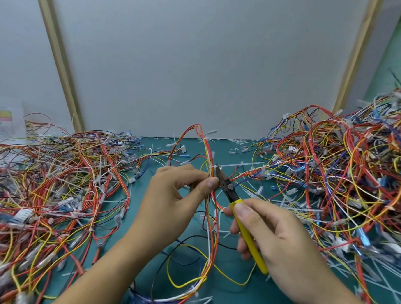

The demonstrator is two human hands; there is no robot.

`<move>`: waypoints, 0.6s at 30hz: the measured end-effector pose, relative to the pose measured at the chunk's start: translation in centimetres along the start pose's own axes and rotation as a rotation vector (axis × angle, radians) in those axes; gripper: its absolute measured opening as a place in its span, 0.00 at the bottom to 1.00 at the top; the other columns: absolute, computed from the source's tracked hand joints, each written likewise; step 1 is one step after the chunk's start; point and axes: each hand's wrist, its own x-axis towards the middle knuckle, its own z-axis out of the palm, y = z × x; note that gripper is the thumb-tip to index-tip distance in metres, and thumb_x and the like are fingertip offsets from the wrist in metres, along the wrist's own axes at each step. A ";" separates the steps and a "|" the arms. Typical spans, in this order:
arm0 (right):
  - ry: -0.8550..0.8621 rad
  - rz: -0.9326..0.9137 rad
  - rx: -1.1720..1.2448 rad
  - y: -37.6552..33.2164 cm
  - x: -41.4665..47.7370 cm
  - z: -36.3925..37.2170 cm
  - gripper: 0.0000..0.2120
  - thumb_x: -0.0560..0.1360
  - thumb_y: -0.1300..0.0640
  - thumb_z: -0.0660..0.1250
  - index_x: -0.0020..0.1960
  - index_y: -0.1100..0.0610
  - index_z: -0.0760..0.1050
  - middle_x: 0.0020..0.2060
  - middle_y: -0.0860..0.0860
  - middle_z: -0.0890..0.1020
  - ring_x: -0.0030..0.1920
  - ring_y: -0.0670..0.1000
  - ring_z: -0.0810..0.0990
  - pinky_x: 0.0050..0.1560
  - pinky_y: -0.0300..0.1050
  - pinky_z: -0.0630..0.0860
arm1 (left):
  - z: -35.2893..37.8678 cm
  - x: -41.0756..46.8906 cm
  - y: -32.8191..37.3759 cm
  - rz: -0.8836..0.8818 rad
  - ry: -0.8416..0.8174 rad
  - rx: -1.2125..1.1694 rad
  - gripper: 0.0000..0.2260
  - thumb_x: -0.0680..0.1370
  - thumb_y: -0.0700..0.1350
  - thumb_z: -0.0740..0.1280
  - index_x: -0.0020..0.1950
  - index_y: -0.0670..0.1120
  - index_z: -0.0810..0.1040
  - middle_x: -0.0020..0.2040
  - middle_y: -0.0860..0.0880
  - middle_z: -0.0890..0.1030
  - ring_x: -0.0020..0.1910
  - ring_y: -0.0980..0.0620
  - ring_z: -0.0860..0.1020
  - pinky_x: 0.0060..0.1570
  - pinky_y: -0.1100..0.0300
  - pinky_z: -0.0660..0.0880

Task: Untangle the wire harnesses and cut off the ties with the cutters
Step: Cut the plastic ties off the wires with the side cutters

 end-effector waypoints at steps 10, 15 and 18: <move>-0.008 -0.018 0.037 -0.6 -0.1 -0.1 0.17 0.73 0.40 0.61 0.42 0.51 0.82 0.32 0.53 0.76 0.28 0.49 0.75 0.29 0.45 0.75 | 0.0 0.0 0.1 -0.003 -0.021 -0.003 0.10 0.78 0.52 0.68 0.42 0.48 0.86 0.36 0.51 0.81 0.40 0.50 0.79 0.51 0.40 0.72; -0.011 0.039 0.151 -1.2 -0.6 0.0 0.20 0.70 0.39 0.62 0.42 0.54 0.81 0.30 0.52 0.75 0.26 0.50 0.73 0.26 0.42 0.73 | 0.1 0.0 0.0 -0.001 -0.017 0.001 0.12 0.77 0.53 0.68 0.42 0.48 0.85 0.36 0.50 0.81 0.40 0.49 0.79 0.51 0.41 0.72; 0.007 0.057 0.193 -1.3 -0.4 0.0 0.19 0.73 0.38 0.64 0.42 0.53 0.81 0.30 0.51 0.75 0.27 0.50 0.72 0.25 0.42 0.71 | 0.0 0.0 -0.1 -0.017 -0.018 -0.008 0.12 0.78 0.53 0.69 0.42 0.48 0.86 0.36 0.50 0.81 0.40 0.49 0.80 0.52 0.42 0.73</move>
